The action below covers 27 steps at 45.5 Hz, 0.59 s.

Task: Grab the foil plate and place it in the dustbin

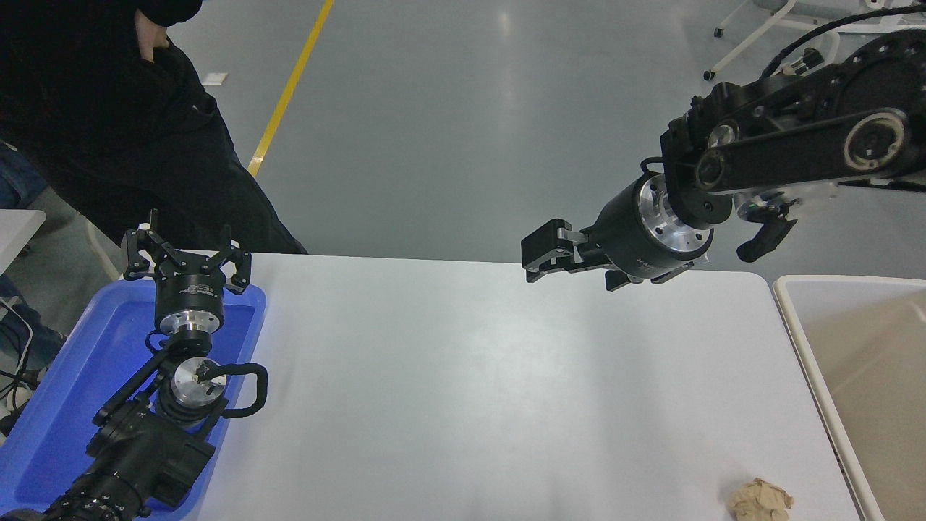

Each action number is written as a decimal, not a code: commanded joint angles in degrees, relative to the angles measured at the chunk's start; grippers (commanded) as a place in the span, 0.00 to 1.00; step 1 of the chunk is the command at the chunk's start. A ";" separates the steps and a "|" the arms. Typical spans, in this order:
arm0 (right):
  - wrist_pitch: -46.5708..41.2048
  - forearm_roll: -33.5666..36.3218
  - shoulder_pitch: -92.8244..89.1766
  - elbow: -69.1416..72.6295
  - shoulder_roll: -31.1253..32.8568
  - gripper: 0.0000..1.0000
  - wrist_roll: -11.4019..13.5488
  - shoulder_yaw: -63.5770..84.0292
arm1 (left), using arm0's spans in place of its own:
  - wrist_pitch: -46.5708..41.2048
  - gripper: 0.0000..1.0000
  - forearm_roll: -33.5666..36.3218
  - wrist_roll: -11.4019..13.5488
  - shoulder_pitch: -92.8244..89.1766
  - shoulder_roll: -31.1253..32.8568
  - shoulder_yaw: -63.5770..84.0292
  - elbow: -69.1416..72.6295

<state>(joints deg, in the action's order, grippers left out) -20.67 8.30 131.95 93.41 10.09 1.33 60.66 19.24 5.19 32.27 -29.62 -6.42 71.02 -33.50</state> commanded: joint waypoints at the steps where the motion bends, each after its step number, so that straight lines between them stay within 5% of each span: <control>1: -5.07 0.67 1.20 0.90 0.81 1.00 0.60 3.41 | 0.00 0.99 -0.01 0.07 0.00 0.00 0.00 0.01; 22: -11.85 -2.41 4.81 3.01 4.59 1.00 0.51 8.42 | 0.00 0.99 -0.01 0.07 0.00 0.00 0.00 0.01; 27: -11.41 -8.82 4.98 2.92 4.94 1.00 0.34 10.35 | 0.00 0.99 -0.01 0.07 0.00 0.00 0.00 0.01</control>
<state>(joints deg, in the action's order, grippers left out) -31.32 6.14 136.16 95.90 13.56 1.81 67.98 19.25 5.19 32.27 -29.62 -6.43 71.02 -33.50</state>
